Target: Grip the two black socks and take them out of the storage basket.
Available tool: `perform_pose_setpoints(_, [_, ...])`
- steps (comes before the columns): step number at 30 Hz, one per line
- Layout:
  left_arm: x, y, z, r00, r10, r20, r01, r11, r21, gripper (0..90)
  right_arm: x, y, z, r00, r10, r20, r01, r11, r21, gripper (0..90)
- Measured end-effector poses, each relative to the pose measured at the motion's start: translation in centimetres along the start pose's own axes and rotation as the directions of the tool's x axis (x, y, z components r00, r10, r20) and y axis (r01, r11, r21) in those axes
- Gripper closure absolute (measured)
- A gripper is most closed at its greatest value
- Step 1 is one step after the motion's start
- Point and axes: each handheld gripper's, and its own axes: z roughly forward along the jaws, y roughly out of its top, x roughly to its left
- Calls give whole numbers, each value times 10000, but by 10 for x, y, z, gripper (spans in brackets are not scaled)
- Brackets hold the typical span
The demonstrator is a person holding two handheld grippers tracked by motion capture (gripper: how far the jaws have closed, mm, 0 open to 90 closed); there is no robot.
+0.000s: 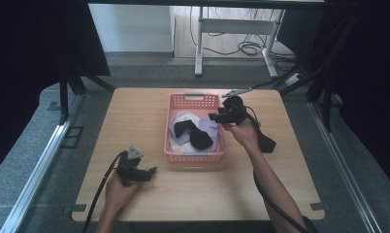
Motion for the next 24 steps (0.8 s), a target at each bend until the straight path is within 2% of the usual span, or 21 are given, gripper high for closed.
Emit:
perform_pose_setpoints(2, [0, 0, 0, 10000, 3, 0, -3, 10000, 2, 108, 2, 1, 3, 9999, -54, -96, 54, 10000, 15, 481])
perform_pose_setpoints(16, [0, 0, 0, 10000, 1, 5, -1, 10000, -7, 107, 42, 9, 61, 9914, -535, -1198, 598, 9970, 498, 445])
perform_pose_setpoints(21, [0, 0, 0, 10000, 7, -1, -7, 10000, 10, 107, 54, 11, 81, 9879, -579, -1436, 689, 9950, 727, 398])
perform_pose_setpoints(24, [0, 0, 0, 10000, 10, -5, -10, 10000, 8, 107, 59, 10, 87, 9882, -647, -1389, 766, 9937, 822, 387])
